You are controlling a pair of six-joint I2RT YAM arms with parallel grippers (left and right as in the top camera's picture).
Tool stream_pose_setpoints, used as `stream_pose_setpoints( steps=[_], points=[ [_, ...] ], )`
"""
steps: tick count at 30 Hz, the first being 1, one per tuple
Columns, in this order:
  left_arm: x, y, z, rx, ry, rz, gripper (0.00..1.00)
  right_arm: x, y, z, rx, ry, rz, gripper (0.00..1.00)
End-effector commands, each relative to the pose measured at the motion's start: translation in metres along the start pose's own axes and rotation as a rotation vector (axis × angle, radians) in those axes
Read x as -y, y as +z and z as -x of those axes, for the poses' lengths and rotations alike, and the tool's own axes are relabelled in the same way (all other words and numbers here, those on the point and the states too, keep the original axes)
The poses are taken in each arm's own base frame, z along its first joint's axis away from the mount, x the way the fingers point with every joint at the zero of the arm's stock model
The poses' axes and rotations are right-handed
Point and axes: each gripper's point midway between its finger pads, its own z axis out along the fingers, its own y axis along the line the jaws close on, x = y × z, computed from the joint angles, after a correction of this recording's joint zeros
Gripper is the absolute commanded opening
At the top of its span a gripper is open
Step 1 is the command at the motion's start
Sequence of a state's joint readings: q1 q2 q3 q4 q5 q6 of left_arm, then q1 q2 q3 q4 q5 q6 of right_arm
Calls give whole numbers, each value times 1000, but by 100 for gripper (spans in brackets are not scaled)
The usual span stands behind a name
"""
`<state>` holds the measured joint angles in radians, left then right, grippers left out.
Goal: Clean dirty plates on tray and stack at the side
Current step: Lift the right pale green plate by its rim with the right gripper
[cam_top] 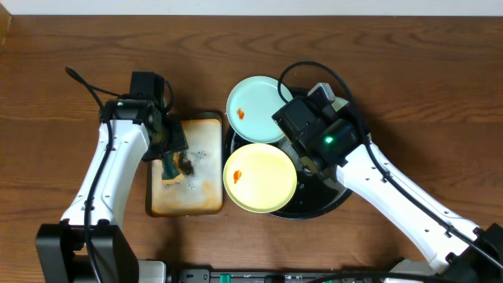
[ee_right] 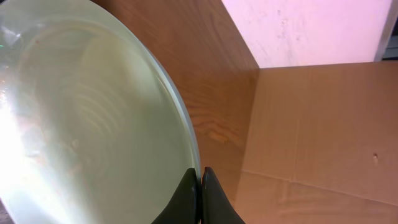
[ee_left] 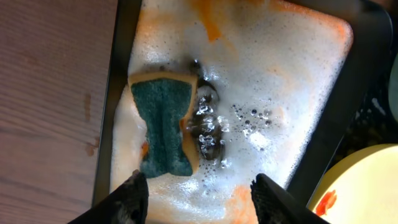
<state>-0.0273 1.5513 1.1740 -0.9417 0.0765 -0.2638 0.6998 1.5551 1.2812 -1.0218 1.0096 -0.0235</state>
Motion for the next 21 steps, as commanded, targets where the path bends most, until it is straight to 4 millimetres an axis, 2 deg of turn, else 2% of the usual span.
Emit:
stream_pose_setpoints(
  steps=[1,3,5,21],
  points=[
    [-2,3,-3,-16,-5,3,63,17,-8,7,25,21,-55,1],
    [-2,3,-3,-16,-5,4,76,17,-8,7,27,24,-54,1],
    [-2,3,-3,-16,-5,3,79,17,-7,7,25,26,-55,1],
    [-2,3,-3,-16,-6,3,83,17,-8,7,28,27,-54,1]
  ],
)
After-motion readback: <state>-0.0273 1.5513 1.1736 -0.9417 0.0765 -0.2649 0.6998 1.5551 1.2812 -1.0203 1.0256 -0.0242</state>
